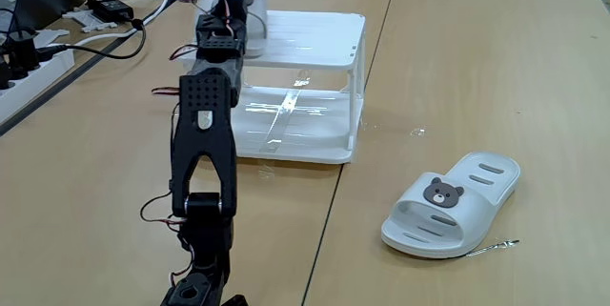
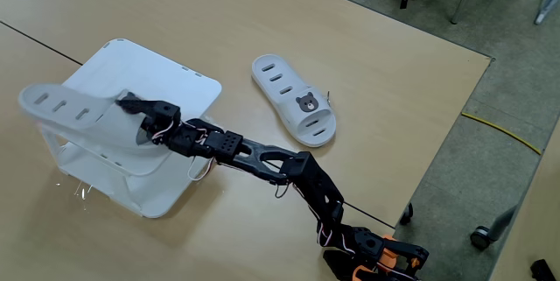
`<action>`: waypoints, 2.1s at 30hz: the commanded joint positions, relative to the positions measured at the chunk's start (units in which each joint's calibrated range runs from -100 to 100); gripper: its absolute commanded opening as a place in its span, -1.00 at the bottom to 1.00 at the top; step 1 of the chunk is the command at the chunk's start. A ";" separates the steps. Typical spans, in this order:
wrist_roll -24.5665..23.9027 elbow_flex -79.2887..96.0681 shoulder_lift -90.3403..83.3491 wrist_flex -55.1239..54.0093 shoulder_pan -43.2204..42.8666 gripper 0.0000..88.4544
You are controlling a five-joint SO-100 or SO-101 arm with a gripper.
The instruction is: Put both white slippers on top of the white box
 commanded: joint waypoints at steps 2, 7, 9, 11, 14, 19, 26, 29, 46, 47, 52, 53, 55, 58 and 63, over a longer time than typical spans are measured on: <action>0.42 -7.46 -2.34 -0.30 -0.12 -0.98; 0.42 -6.01 -2.43 -0.38 0.38 -0.66; 0.42 -5.92 -2.43 -0.30 0.21 -0.55; 0.42 -5.92 -2.43 -0.21 0.21 -0.55; 0.42 -3.76 -3.02 -0.12 0.38 -0.55; 0.42 3.01 -6.72 -0.04 0.46 -0.55; 0.42 16.72 -17.66 -0.04 0.46 -0.55; 0.42 17.89 -19.76 -0.04 0.46 -0.50; 0.42 38.19 -38.10 0.05 0.38 -0.38; 0.42 40.54 -40.21 0.05 0.38 -0.38; 0.42 52.53 -52.41 0.05 0.38 -0.39; 0.42 54.61 -54.85 0.05 0.38 -0.39; 0.42 58.67 -59.64 0.05 0.38 -0.39; 0.42 64.98 -67.89 0.05 0.38 -0.38; 0.42 75.09 -81.18 3.50 0.46 -0.39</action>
